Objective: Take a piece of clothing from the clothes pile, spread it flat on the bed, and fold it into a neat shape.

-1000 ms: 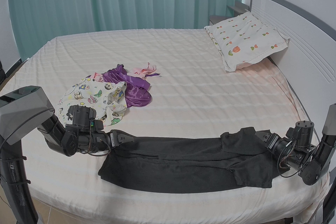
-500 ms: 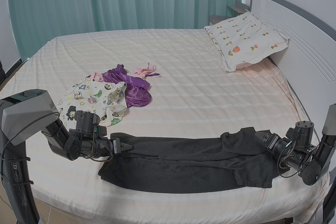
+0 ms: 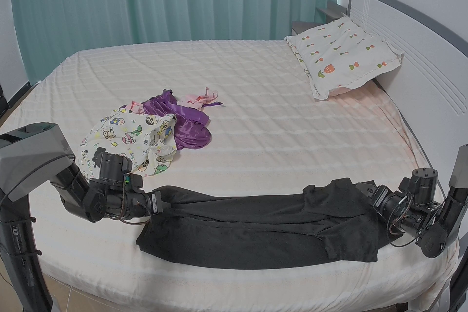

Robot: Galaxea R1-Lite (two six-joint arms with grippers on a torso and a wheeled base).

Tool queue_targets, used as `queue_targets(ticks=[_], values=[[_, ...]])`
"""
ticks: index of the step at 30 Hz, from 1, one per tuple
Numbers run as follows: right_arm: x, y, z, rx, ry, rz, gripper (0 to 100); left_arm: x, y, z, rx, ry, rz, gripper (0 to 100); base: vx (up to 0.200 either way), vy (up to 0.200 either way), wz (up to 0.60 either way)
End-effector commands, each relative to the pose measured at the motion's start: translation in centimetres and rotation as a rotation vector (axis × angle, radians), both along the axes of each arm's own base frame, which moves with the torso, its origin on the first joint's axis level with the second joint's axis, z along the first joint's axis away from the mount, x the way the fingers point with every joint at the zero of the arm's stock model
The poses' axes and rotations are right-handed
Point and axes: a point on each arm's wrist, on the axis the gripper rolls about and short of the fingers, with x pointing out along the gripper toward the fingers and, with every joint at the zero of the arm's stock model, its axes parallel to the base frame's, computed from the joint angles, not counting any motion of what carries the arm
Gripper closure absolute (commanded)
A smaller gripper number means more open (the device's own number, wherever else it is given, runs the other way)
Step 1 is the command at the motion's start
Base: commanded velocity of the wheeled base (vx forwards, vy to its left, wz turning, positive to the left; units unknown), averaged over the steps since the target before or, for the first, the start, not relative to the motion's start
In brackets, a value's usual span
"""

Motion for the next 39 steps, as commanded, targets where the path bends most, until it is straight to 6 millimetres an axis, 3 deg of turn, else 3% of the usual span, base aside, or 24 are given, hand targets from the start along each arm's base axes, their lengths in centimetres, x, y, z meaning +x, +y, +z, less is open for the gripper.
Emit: queue_targets(ticks=[1, 8, 9, 12, 13, 18, 26, 28, 31, 39], values=[[0.0, 0.0, 0.1, 0.002, -0.003, 0.000, 0, -0.3, 1.4, 1.5, -0.004, -0.035, 0.040, 100, 0.000, 0.000, 0.00], [-0.1, 0.0, 0.1, 0.001, -0.001, 0.000, 0, -1.7, 5.1, 3.1, -0.042, -0.026, 0.110, 100, 0.000, 0.000, 0.00], [-0.1, 0.0, 0.1, 0.001, -0.001, 0.000, 0, -2.4, 6.6, 4.3, -0.074, -0.035, 0.128, 100, 0.000, 0.000, 0.00], [0.0, 0.0, 0.0, 0.004, -0.001, -0.002, 0, -3.0, 8.0, 5.2, -0.095, -0.039, 0.153, 100, 0.000, 0.000, 0.00], [-0.1, 0.0, 0.0, 0.004, 0.001, -0.002, 0, -3.7, 9.9, 6.2, -0.118, -0.042, 0.195, 100, 0.000, 0.000, 0.00], [-0.1, 0.1, 0.0, 0.004, 0.001, 0.003, 0, -5.8, 15.0, 8.1, -0.166, -0.062, 0.319, 100, 0.000, 0.000, 0.00], [-0.2, 0.1, 0.1, 0.004, -0.002, 0.005, 0, -7.8, 20.5, 9.9, -0.162, -0.118, 0.489, 100, 0.000, 0.000, 0.00], [-0.2, 0.1, 0.2, 0.005, -0.005, 0.005, 0, -8.1, 20.5, 10.1, -0.168, -0.112, 0.493, 100, 0.000, 0.000, 0.00], [-0.2, 0.2, 0.3, 0.005, -0.008, 0.008, 0, -8.6, 19.1, 10.9, -0.180, -0.077, 0.466, 100, 0.000, 0.000, 0.00], [-0.3, 0.2, 0.3, 0.005, -0.008, 0.009, 0, -8.3, 8.9, 14.3, -0.176, 0.014, 0.337, 100, 0.000, 0.000, 0.00]])
